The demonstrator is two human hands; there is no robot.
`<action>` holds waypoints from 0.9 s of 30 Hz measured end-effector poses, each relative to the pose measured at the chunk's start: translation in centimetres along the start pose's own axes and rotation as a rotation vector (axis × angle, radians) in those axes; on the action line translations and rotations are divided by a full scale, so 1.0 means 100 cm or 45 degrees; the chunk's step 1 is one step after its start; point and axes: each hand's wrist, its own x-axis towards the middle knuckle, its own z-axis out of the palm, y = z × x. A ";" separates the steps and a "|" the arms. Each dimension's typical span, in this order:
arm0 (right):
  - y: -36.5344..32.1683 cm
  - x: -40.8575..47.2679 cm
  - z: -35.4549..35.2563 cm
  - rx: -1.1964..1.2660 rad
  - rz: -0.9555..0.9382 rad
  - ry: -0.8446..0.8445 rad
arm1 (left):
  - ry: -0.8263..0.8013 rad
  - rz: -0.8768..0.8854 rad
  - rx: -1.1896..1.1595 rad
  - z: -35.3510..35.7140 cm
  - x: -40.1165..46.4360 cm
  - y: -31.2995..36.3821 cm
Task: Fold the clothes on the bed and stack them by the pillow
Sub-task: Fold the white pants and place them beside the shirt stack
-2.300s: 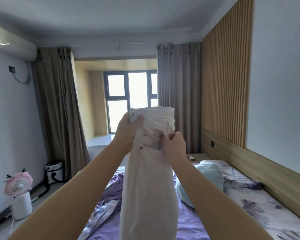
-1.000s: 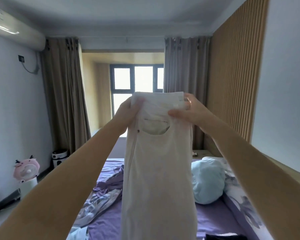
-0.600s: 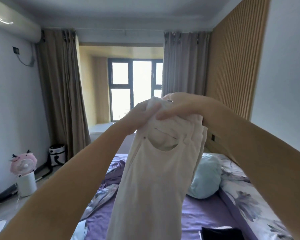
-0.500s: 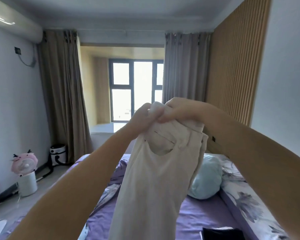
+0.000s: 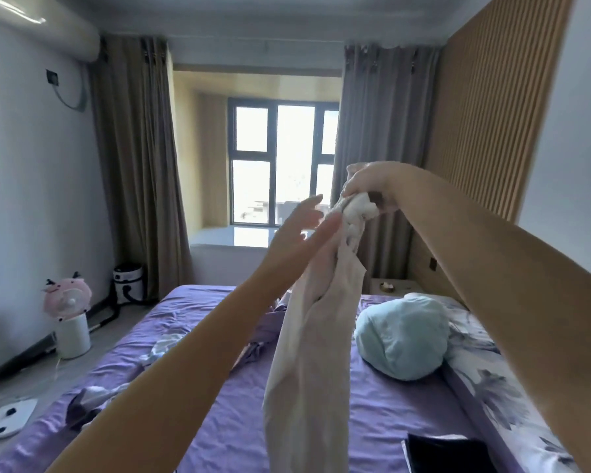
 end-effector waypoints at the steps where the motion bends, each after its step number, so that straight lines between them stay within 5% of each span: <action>1: 0.001 0.003 0.002 0.028 0.029 0.039 | -0.026 0.046 0.157 0.004 -0.003 0.007; 4: 0.000 0.006 -0.001 0.117 0.063 0.159 | 0.134 0.195 0.737 0.034 -0.016 0.008; 7: -0.002 -0.001 -0.005 0.274 0.040 0.115 | 0.401 0.049 0.398 0.031 0.013 0.001; 9: 0.002 -0.007 -0.014 0.221 -0.042 0.156 | 0.403 -0.029 0.102 0.013 0.039 0.000; 14: 0.012 -0.017 -0.020 -0.999 -0.766 0.544 | 0.162 0.074 -0.183 -0.003 0.056 0.017; 19: 0.003 -0.033 -0.024 -0.881 -0.730 0.154 | -0.286 0.131 -0.288 -0.013 0.060 0.026; 22: 0.002 -0.030 -0.020 -0.907 -0.681 0.113 | -0.252 0.123 -0.217 -0.015 0.053 0.022; 27: 0.011 -0.013 0.002 -0.903 -0.723 0.155 | 0.101 -0.102 -0.124 -0.019 0.028 -0.016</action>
